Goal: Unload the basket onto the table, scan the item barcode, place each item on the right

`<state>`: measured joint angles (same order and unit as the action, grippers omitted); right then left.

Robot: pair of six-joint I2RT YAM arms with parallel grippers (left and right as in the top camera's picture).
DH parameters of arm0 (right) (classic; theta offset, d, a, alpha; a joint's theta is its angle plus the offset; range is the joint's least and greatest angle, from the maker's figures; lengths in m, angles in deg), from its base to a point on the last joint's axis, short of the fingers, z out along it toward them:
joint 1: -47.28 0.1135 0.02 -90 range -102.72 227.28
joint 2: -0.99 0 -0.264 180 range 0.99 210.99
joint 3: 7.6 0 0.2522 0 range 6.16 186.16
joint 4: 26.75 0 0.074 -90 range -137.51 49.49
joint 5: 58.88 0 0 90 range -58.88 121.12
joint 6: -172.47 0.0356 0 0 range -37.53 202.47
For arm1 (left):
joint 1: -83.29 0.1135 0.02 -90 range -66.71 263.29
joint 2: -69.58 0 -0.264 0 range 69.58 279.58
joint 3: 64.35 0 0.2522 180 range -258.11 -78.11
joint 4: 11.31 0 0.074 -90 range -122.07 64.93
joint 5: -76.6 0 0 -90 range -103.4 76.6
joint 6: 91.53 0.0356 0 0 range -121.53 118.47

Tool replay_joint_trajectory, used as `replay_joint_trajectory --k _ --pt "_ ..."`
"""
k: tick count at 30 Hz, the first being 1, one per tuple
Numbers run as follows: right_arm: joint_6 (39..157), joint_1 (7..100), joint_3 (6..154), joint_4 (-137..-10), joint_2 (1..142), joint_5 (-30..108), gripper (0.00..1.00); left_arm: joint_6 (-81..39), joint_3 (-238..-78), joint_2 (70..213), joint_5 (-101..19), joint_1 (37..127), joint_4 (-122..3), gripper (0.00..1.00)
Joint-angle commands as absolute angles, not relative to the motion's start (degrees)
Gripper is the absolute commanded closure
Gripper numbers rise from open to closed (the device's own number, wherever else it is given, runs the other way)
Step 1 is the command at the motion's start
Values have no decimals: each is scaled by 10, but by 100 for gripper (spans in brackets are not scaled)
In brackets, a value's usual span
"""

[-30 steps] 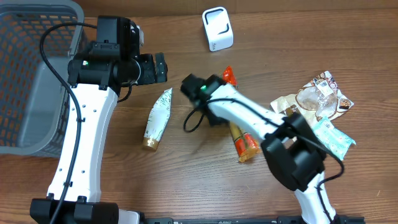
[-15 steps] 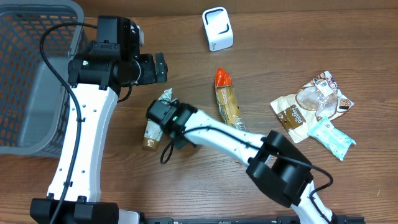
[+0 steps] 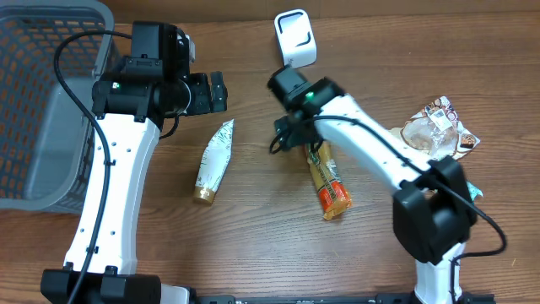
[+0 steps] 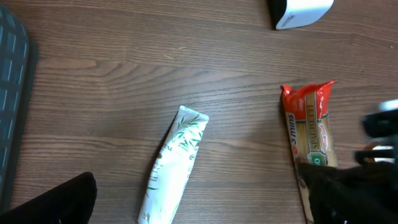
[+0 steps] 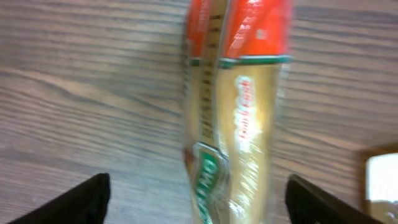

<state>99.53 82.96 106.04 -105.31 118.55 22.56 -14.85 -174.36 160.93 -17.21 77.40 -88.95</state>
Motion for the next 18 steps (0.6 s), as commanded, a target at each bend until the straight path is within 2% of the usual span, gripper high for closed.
replay_joint_trajectory --k 1,3,10,18 --pt "954 825 1060 -1062 1173 241 5 -140 -1754 1602 -170 773 -889 0" --pt "941 826 1042 -1056 1176 240 0 -140 -1754 1602 -170 773 -889 0" --pt "942 806 983 -1015 1206 236 0 -140 -1754 1602 -170 773 -889 0" --pt "941 747 964 -1000 1208 348 3 -139 -1754 1602 -170 773 -889 0"
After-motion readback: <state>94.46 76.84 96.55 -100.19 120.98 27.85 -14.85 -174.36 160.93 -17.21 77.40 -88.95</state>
